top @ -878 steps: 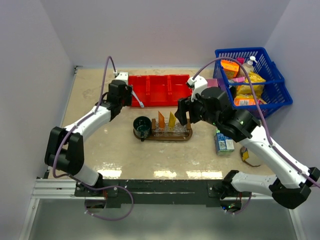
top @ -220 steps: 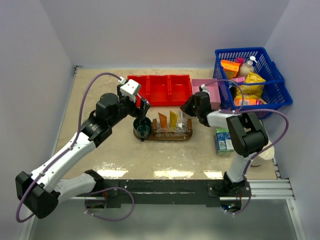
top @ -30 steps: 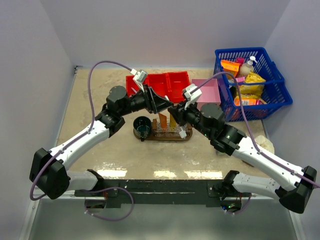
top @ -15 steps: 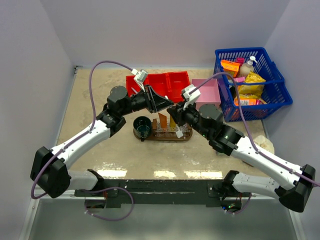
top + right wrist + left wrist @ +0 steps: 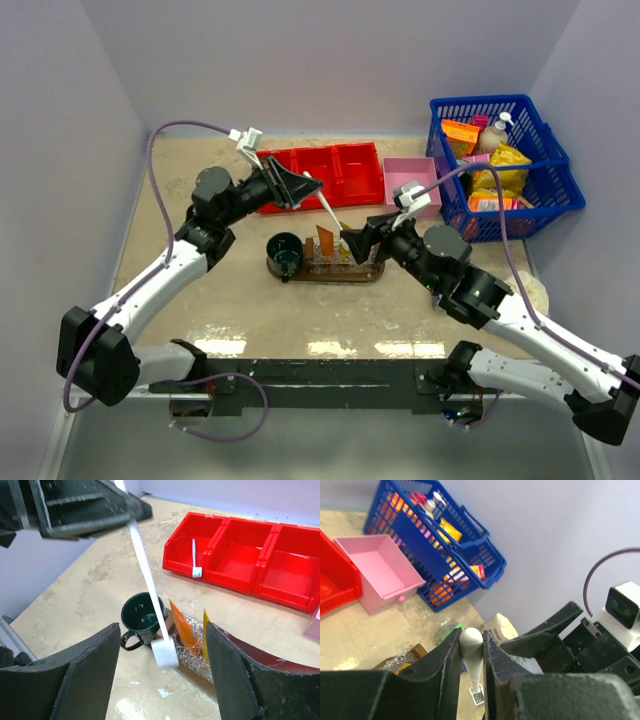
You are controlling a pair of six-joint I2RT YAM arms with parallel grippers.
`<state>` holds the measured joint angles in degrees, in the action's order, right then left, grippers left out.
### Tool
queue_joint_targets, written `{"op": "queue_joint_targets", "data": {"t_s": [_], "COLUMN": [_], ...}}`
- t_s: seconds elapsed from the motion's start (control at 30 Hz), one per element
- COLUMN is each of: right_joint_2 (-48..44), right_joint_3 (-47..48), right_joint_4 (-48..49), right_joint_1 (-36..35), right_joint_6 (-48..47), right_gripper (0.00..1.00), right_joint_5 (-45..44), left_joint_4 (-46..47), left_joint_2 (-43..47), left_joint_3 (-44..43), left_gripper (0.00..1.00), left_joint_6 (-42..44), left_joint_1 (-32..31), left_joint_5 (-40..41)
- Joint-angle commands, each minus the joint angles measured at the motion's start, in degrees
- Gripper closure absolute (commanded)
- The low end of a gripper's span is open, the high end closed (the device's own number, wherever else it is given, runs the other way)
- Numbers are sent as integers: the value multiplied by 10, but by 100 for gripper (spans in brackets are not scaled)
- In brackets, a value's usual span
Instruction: Prepare toiletry sets of a toothbrush and toothpaste on the tray
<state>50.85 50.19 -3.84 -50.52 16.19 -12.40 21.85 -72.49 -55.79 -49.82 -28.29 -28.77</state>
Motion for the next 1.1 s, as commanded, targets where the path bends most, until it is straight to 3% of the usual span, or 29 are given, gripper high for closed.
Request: {"op": "queue_joint_targets", "data": {"t_s": [0.0, 0.27, 0.47, 0.93, 1.07], "right_joint_2": [-35, -22, 5, 21, 23], "right_joint_3": [-27, -48, -49, -48, -42], "right_joint_4": [-15, 32, 71, 73, 71], "right_joint_1": [-1, -1, -1, -1, -1], "right_joint_6": [24, 27, 28, 17, 17], "right_gripper": [29, 33, 36, 73, 80], "right_joint_5": [20, 84, 81, 66, 66], "left_joint_4": [50, 69, 78, 87, 87], "left_joint_2": [42, 52, 54, 55, 53], "left_joint_3": [21, 34, 42, 46, 47], "left_gripper": [100, 100, 100, 100, 100], "left_joint_6": [-45, -85, -100, -112, -110], "left_joint_1": [29, 46, 49, 52, 52], "left_joint_5": [15, 3, -2, -10, -12]}}
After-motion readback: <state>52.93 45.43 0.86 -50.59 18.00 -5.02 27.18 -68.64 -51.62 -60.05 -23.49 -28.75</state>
